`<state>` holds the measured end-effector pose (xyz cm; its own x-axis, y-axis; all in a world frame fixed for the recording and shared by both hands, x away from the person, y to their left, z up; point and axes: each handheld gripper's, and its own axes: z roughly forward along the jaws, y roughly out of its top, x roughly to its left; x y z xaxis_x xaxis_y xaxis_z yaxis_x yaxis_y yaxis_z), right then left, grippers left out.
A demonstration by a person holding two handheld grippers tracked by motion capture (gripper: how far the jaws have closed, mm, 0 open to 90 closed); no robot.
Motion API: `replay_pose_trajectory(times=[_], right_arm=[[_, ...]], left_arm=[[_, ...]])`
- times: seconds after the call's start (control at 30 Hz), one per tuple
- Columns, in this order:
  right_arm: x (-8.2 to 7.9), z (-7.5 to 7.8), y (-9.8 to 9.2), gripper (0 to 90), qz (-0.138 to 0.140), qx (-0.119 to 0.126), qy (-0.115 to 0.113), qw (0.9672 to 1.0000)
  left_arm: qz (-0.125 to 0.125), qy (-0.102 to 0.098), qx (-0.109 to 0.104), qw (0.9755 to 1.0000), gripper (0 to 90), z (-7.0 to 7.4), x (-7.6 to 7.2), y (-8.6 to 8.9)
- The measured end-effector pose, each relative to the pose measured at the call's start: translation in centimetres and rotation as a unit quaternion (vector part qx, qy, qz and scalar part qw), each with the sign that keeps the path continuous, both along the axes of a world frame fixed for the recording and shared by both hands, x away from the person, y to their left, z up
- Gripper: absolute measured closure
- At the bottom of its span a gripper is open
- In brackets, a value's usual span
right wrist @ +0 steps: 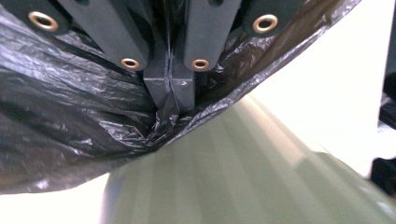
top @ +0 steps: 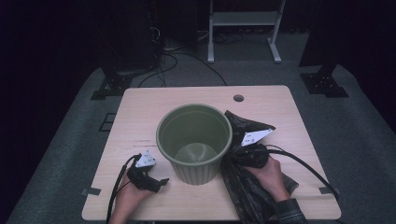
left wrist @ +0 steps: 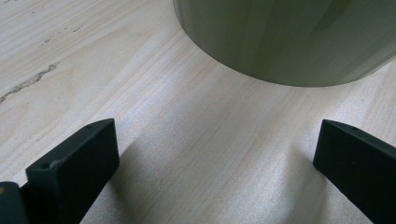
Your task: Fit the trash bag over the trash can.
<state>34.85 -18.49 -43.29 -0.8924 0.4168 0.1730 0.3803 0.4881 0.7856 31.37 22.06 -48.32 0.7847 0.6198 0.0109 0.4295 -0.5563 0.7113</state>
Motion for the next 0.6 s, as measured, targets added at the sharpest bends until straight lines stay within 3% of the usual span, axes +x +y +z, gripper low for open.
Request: replay_pose_trajectory(times=[0.3,0.6], right_arm=[[-0.7,3.3,-1.9,89.4,0.038,0.058,-0.011,0.9975],[-1.4,5.9,-1.9,89.4,0.080,0.055,-0.016,0.9951]], left_arm=[[0.000,0.000,0.000,1.0000,0.0,0.0,0.0,0.0],[0.000,0.000,0.000,1.0000,0.0,0.0,0.0,0.0]])
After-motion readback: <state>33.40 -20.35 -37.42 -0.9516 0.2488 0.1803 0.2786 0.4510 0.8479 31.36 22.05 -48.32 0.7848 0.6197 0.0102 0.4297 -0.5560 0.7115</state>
